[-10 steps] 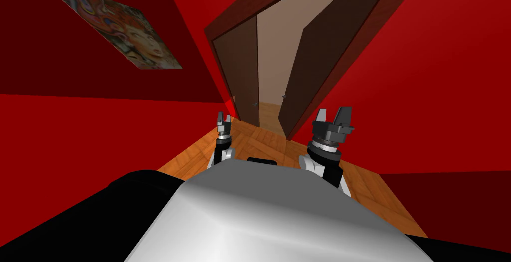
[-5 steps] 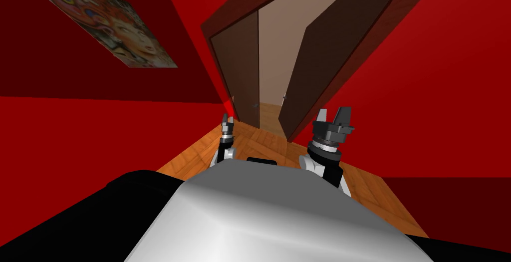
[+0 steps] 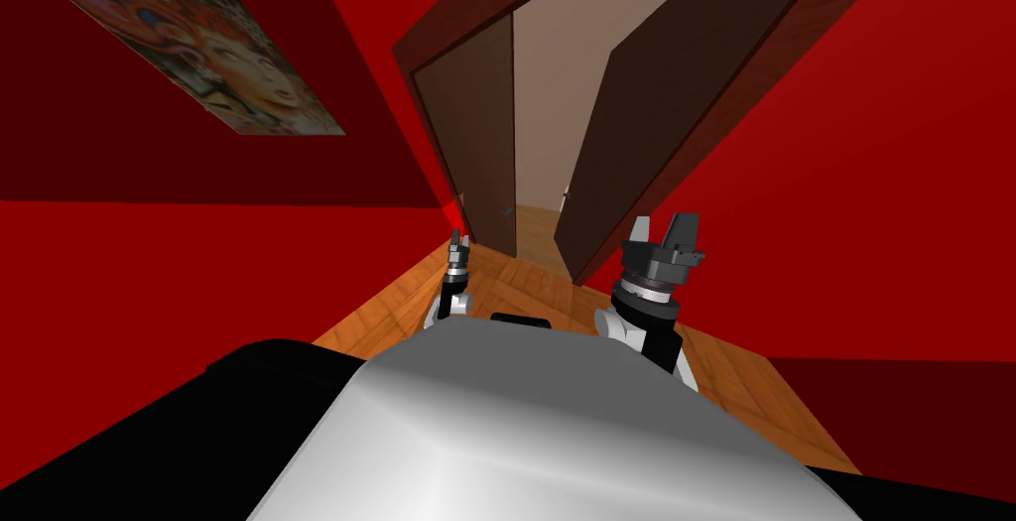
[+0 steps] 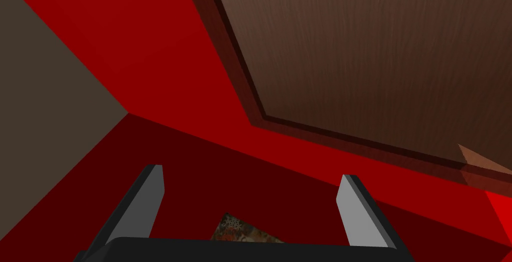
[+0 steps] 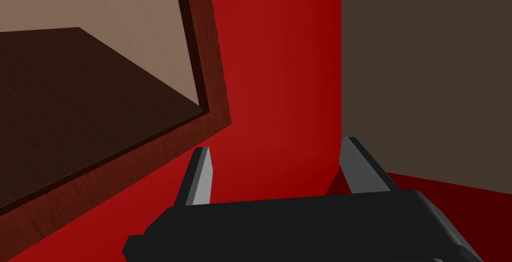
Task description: Push the door open
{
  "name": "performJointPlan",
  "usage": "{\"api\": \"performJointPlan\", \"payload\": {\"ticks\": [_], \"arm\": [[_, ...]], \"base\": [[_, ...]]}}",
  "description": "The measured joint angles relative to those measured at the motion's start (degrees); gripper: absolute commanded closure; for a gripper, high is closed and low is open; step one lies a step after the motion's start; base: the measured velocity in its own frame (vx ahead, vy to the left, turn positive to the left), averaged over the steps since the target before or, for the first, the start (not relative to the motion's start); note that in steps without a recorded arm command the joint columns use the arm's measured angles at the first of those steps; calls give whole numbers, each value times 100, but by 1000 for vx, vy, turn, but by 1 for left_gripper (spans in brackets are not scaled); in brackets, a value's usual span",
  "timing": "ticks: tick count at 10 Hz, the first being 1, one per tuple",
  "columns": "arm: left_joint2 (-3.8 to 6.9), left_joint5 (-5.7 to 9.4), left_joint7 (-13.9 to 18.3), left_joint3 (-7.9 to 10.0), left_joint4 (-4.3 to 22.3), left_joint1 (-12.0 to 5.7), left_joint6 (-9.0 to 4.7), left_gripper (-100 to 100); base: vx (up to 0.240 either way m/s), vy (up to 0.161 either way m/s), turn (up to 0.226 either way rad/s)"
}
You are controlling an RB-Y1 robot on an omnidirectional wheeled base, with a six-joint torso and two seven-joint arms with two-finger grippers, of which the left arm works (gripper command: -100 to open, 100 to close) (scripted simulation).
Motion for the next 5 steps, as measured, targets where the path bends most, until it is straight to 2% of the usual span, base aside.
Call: {"api": "performJointPlan", "payload": {"ticks": [4,5], "arm": [[106,-41,108,9,588,-244,-100,-100],[102,-66,120,-8,753,-322,-120,-100]], "base": [[99,33,-22],[105,47,-27]]}}
